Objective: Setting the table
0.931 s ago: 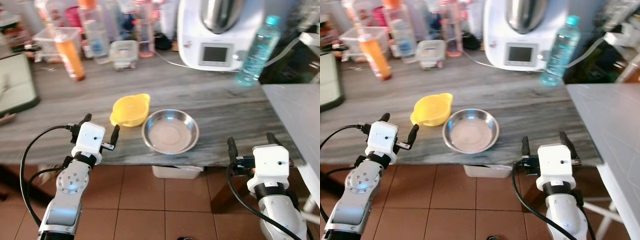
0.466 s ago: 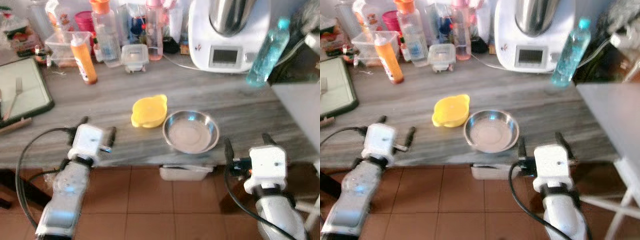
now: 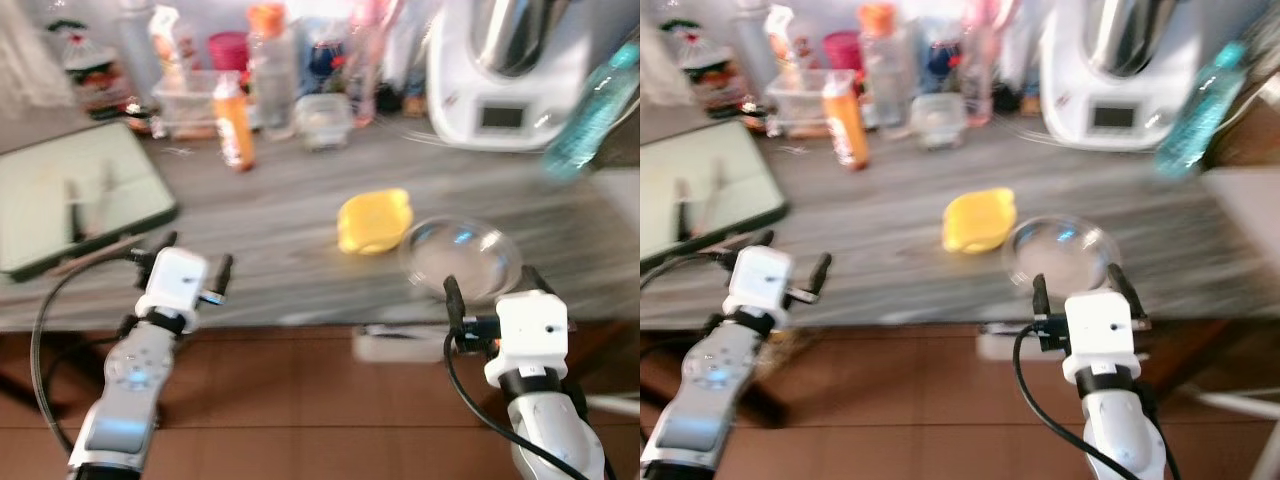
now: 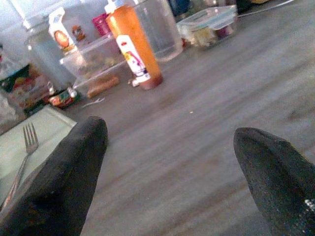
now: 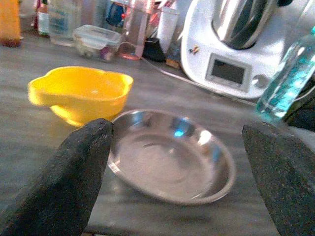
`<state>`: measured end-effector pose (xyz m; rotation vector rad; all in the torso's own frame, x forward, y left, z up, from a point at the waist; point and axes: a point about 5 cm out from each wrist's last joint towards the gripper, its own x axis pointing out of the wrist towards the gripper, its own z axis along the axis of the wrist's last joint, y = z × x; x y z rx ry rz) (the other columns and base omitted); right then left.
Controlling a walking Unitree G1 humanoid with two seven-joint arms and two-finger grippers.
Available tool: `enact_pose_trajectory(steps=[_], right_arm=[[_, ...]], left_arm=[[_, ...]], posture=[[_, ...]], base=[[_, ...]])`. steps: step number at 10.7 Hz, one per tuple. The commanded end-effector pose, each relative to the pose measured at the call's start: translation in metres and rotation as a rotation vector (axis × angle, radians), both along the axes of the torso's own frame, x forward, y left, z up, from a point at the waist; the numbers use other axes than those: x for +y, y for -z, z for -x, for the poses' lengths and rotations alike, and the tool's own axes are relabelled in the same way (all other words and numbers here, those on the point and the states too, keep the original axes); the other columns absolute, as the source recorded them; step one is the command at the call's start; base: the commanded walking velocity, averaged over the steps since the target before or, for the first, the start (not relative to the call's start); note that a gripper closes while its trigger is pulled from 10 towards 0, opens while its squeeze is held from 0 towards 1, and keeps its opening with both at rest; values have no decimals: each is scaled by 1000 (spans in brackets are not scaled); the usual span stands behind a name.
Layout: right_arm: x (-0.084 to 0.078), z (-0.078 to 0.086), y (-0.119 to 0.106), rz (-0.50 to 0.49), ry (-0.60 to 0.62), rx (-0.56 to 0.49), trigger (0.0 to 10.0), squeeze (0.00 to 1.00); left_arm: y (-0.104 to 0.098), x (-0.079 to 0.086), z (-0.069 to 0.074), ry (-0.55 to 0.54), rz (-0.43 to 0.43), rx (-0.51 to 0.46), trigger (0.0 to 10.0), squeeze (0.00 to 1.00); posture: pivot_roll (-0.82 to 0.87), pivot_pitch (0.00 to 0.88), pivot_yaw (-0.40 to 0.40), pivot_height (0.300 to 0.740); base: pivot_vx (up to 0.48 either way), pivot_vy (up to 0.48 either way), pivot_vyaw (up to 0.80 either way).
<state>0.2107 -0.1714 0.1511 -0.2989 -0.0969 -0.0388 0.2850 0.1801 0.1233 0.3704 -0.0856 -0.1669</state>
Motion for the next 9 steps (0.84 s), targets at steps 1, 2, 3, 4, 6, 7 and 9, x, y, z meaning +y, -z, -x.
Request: enact_pose_trajectory(steps=[1, 2, 3, 4, 6, 7, 9], right_arm=[[-1, 0, 0, 3, 9, -2, 10000, 0], [-1, 1, 0, 4, 9, -3, 10000, 0], [-2, 1, 0, 5, 10, -3, 10000, 0], [-2, 1, 0, 5, 9, -3, 10000, 0], [-1, 0, 1, 5, 7, -4, 10000, 0], [-2, 0, 1, 6, 8, -5, 10000, 0], [-2, 0, 0, 7, 10, -6, 10000, 0]], left_arm=[[-2, 1, 0, 6, -27, -15, 10000, 0], [-2, 0, 1, 16, -36, -20, 10000, 0], [-2, -1, 1, 19, -37, -20, 10000, 0], [-1, -1, 1, 15, -36, -15, 10000, 0], [0, -2, 1, 15, -35, -13, 10000, 0], [0, -3, 1, 15, -33, -11, 10000, 0], [-1, -3, 2, 16, -34, -11, 10000, 0]], posture=[[9, 93, 42, 740], [9, 92, 43, 740], [9, 92, 43, 740], [9, 92, 43, 740], [9, 93, 42, 740], [9, 93, 42, 740], [4, 101, 44, 740]], base=[[0, 0, 0], [0, 0, 0], [0, 0, 0], [0, 0, 0], [-264, 0, 0], [-285, 0, 0], [-298, 0, 0]])
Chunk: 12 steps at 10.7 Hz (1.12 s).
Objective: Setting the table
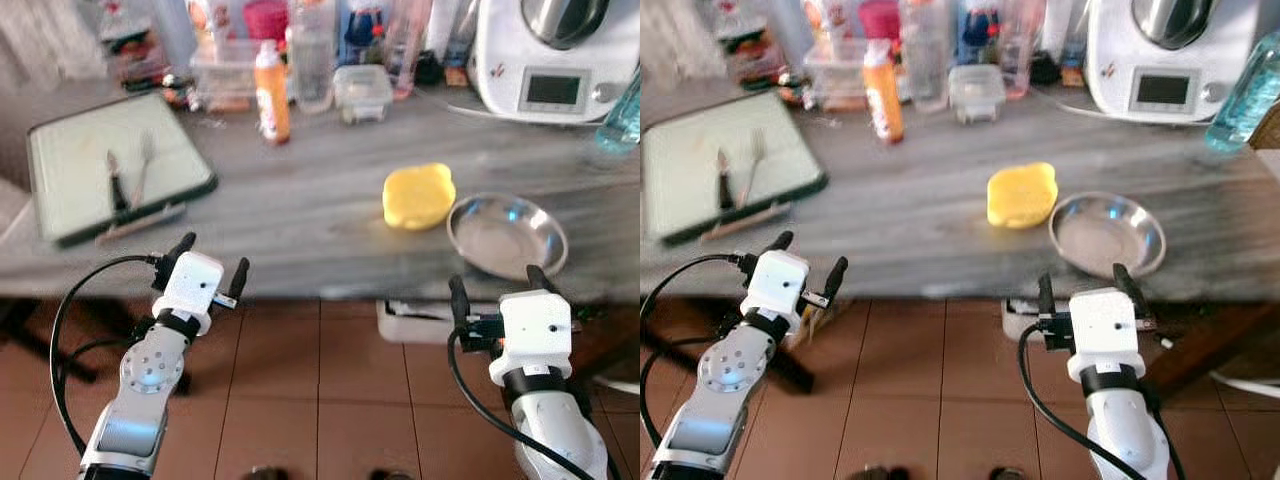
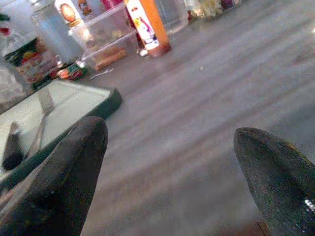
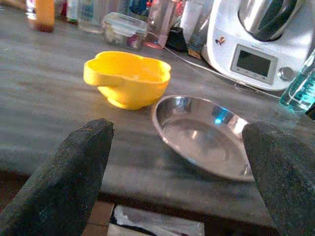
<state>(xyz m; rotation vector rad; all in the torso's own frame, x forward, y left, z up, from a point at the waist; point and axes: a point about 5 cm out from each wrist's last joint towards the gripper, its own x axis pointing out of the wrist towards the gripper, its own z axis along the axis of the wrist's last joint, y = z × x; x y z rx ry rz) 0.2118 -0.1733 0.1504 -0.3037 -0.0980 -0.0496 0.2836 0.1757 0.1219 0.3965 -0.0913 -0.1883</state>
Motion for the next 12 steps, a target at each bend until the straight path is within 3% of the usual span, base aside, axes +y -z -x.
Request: enact_pose_trajectory(steps=[1, 12], right_arm=[[0, 1, -1, 1, 0, -3, 10000, 0], [2, 1, -1, 4, -8, -1, 10000, 0]], left_arm=[[-2, 1, 0, -5, -6, -7, 10000, 0], [2, 0, -2, 3, -2, 6, 10000, 0]], posture=[[4, 101, 44, 740], [-1, 112, 41, 740]], base=[[-304, 0, 0], [-309, 0, 0]])
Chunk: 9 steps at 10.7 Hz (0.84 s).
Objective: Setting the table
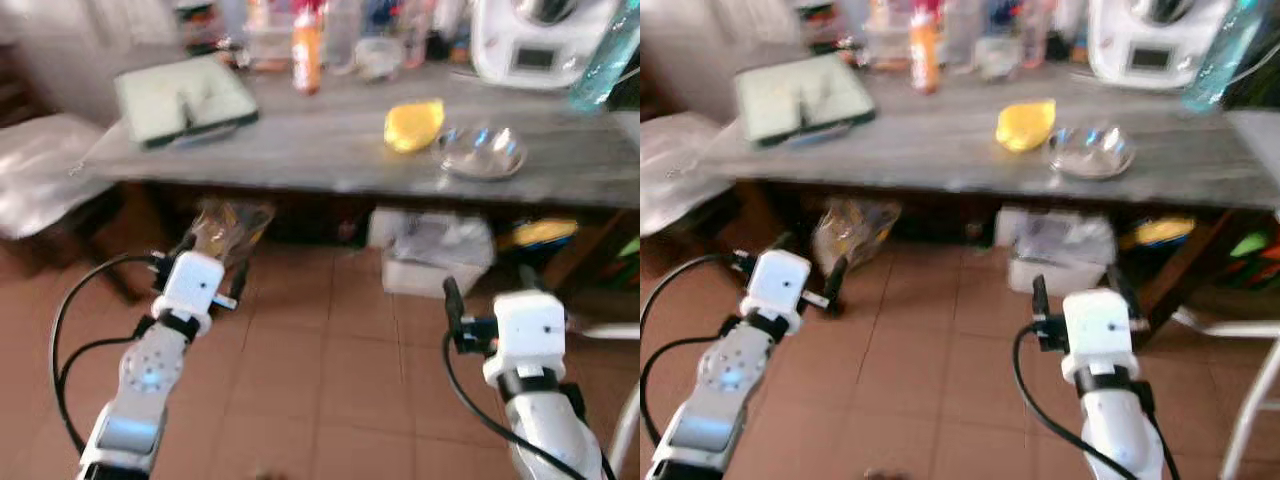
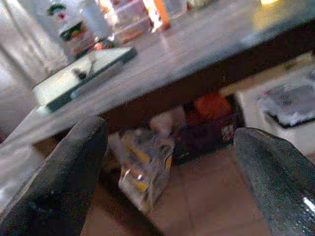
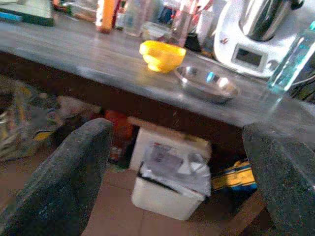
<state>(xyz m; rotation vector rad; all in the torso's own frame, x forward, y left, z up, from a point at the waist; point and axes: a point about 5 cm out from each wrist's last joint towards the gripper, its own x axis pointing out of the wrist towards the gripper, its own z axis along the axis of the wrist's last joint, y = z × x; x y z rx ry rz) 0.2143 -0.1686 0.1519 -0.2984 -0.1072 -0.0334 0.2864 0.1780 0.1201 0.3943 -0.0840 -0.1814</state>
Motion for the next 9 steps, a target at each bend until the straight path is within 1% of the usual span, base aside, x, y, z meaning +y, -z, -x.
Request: enact_pose_trajectory(steps=[1, 5, 7, 9], right_arm=[[-2, 3, 0, 8, 9, 6, 10000, 0], [-3, 3, 1, 8, 14, 9, 10000, 0], [-3, 3, 1, 9, 15, 10, 10000, 0], [-3, 3, 1, 9, 16, 10, 10000, 0]], left_arm=[[1, -3, 1, 12, -3, 1, 10000, 0], [2, -3, 0, 15, -3, 5, 10000, 0], [2, -6, 0, 37, 0, 3, 10000, 0], [2, -6, 0, 35, 0, 4, 10000, 0]], posture=[[1, 114, 41, 740], [0, 114, 44, 740], [0, 114, 44, 740], [0, 115, 45, 740]], base=[[-315, 0, 0], [-316, 0, 0], [0, 0, 0], [0, 0, 0]])
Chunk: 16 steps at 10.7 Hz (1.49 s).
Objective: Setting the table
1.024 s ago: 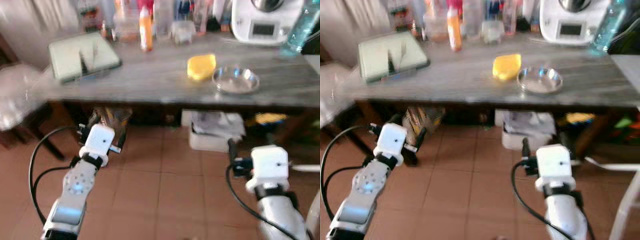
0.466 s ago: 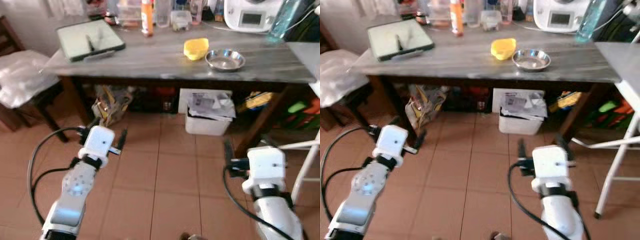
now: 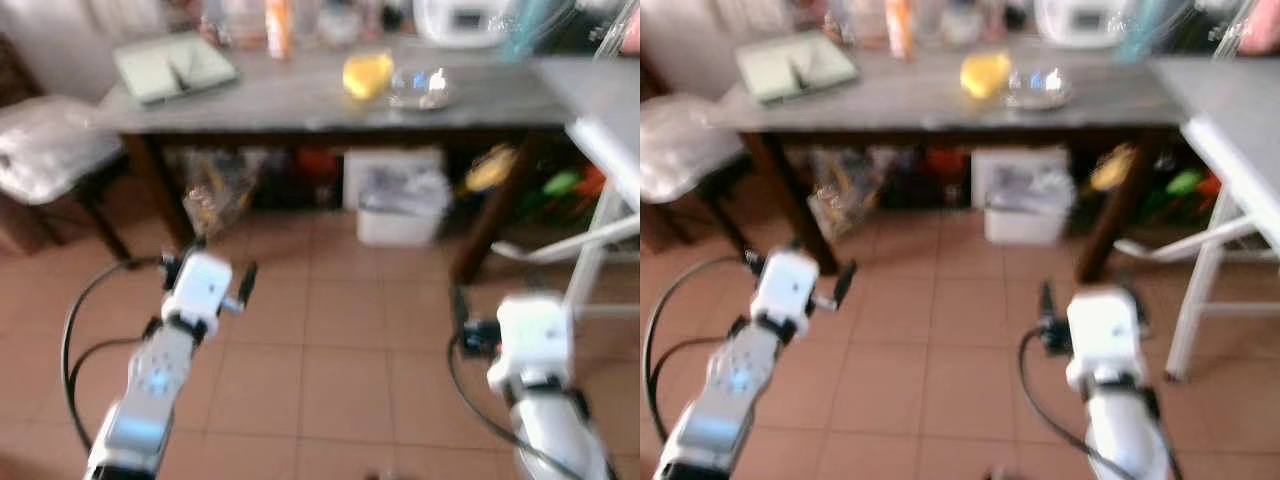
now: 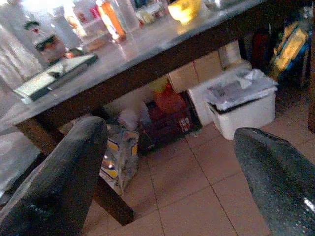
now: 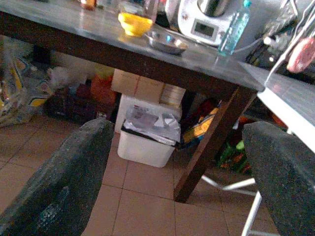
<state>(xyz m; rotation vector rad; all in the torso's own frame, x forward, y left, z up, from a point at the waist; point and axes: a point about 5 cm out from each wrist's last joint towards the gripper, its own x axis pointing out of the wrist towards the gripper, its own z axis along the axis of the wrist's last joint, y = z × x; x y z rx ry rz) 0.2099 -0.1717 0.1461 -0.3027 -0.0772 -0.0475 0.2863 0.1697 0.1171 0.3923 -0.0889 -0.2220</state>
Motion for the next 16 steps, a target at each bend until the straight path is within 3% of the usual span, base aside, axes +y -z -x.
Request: enact_pose_trajectory(steps=[1, 7, 16], right_arm=[[0, -1, -4, 8, -3, -17, 10000, 0], [0, -2, -4, 14, -4, -15, 10000, 0], [1, -1, -4, 17, -3, -13, 10000, 0]], left_arm=[[-1, 3, 0, -4, -2, 1, 10000, 0], [-5, -6, -2, 59, 4, -19, 10000, 0], [-8, -10, -2, 86, 3, -21, 10000, 0]], posture=[[0, 115, 45, 740], [-3, 109, 42, 740], [-8, 114, 44, 740]], base=[[0, 0, 0], [0, -42, 0], [0, -457, 0]])
